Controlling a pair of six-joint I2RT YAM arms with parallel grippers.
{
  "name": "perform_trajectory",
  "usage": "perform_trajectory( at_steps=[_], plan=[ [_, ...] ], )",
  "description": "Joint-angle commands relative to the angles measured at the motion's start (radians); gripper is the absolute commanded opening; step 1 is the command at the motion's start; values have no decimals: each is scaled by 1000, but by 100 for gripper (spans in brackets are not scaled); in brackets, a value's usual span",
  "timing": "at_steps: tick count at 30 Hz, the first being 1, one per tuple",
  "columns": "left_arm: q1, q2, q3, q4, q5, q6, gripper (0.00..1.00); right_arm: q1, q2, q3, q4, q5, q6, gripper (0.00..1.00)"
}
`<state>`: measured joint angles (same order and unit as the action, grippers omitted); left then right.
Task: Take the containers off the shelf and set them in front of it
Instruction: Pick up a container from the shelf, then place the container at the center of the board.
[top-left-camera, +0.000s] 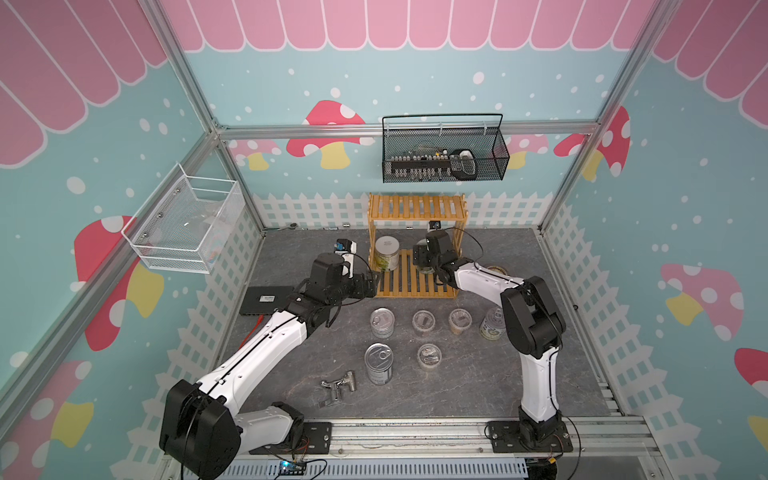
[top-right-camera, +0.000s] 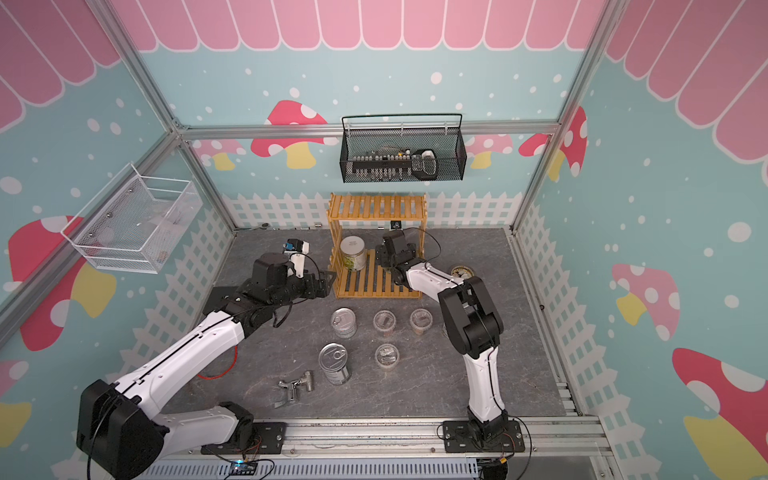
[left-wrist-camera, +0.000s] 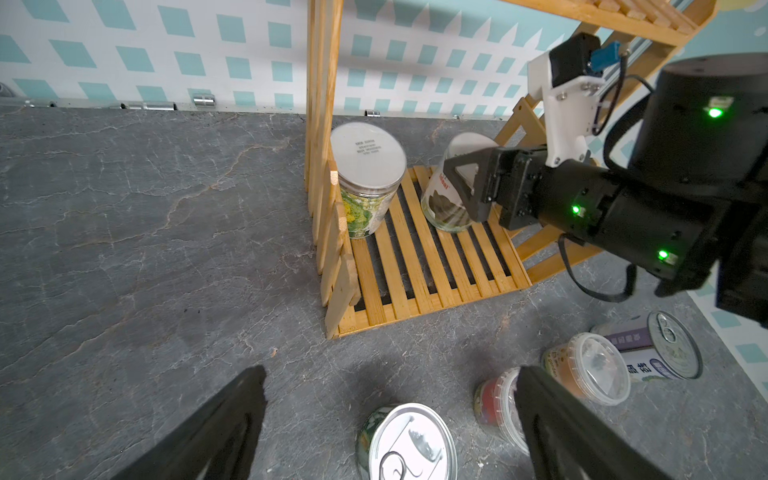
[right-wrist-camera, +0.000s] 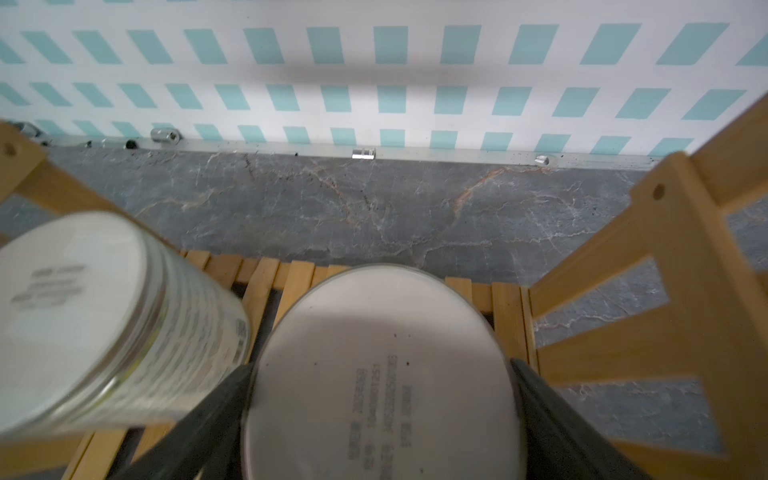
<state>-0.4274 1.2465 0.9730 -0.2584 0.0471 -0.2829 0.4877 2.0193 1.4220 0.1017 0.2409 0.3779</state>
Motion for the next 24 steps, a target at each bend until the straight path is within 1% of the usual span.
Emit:
perform_trajectory(
  at_steps=[1,7,12,16,24],
  plan=[
    [5,1,16,-8,15,14,97,18,-97,-71,71,-90,-87,59],
    [5,9,19,-7,21,11,97,29,-235,-203,110,-164,-111,58],
    [5,7,18,-7,22,10,98,70,-338,-276,115,-234,-158,56],
    [5,0,16,-8,22,11,98,125,-439,-328,80,-281,-206,56],
    [5,1,18,-10,29,13,98,210,-664,-454,-26,-292,-227,56]
  ],
)
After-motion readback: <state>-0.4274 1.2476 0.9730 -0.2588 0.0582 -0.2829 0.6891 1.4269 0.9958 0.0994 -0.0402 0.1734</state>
